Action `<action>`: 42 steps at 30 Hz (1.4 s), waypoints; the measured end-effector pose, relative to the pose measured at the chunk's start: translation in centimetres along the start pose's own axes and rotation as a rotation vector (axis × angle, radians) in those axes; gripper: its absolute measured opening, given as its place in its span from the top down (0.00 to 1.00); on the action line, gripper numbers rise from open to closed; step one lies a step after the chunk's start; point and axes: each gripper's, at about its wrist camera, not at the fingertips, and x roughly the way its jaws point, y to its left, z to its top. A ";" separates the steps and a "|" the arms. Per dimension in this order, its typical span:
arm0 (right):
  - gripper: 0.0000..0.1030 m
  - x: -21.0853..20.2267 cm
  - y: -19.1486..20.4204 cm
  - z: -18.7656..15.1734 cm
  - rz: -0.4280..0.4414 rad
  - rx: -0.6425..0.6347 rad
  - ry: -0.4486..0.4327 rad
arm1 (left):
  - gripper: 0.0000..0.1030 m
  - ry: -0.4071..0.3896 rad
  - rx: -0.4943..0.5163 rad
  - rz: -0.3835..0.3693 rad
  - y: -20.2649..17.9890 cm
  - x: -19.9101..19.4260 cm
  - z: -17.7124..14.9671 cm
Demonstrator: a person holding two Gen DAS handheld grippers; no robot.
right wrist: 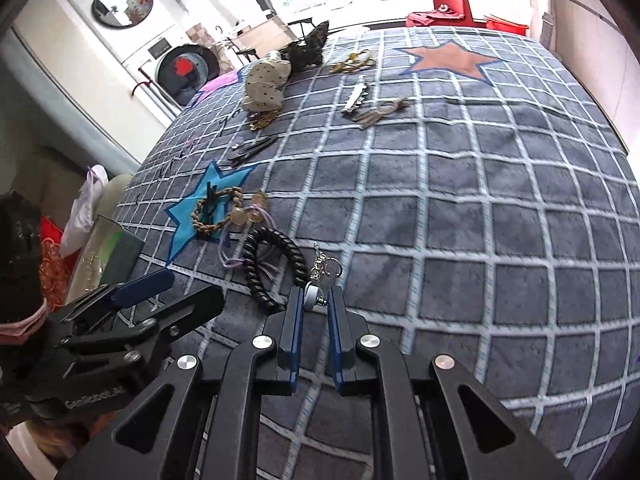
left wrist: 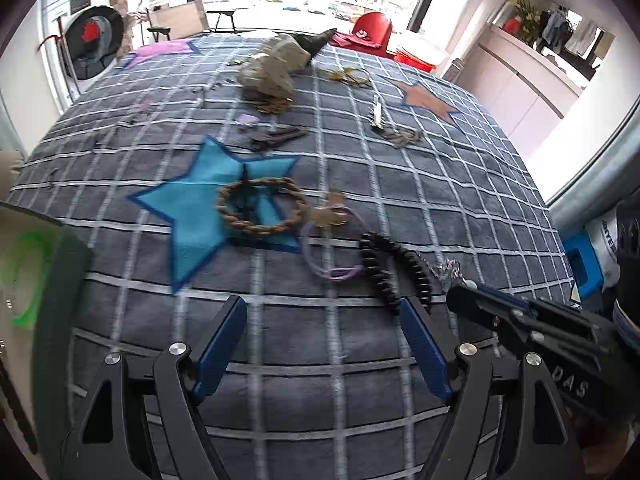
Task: Organize jewelry
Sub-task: 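Grasp the black coiled hair tie with the left tool while the right tool grasps the silver keyring charm, then carry the coiled hair tie and keyring charm with both tools over the box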
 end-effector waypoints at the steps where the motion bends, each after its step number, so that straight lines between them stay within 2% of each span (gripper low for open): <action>1: 0.87 -0.3 -0.4 -0.3 -0.003 0.009 -0.003 | 0.22 0.005 0.003 -0.004 -0.4 0.3 0.1; 3: 0.87 -0.8 -1.1 -0.6 -0.007 0.023 -0.009 | 0.23 0.010 0.011 -0.007 -1.2 0.7 0.2; 5: 0.87 -1.5 -2.1 -1.0 -0.017 0.042 -0.018 | 0.34 0.014 0.021 0.013 -1.9 1.1 0.3; 10: 0.87 -2.6 -3.9 -1.7 -0.029 0.082 -0.032 | 0.34 0.019 0.017 0.053 -3.0 1.7 0.8; 12: 0.87 -2.9 -4.4 -1.9 -0.030 0.097 -0.035 | 0.44 0.015 0.022 0.071 -3.5 1.8 0.8; 14: 0.87 -3.1 -4.7 -2.2 -0.031 0.107 -0.038 | 0.46 0.022 0.030 0.110 -4.1 2.1 0.9; 17: 0.87 -3.4 -4.9 -2.6 -0.028 0.119 -0.042 | 0.67 0.017 0.061 0.163 -4.8 2.2 0.7; 20: 0.87 -3.9 -5.1 -2.9 -0.023 0.127 -0.050 | 0.89 0.018 0.062 0.149 -4.8 1.9 0.4; 29: 0.87 -5.3 -4.7 -3.7 0.001 0.133 -0.074 | 0.89 0.004 0.043 0.080 -3.0 -0.3 -2.0; 42: 0.87 -5.8 -2.3 -6.5 0.020 0.110 -0.049 | 0.89 -0.005 0.017 0.046 -1.0 -5.0 -7.0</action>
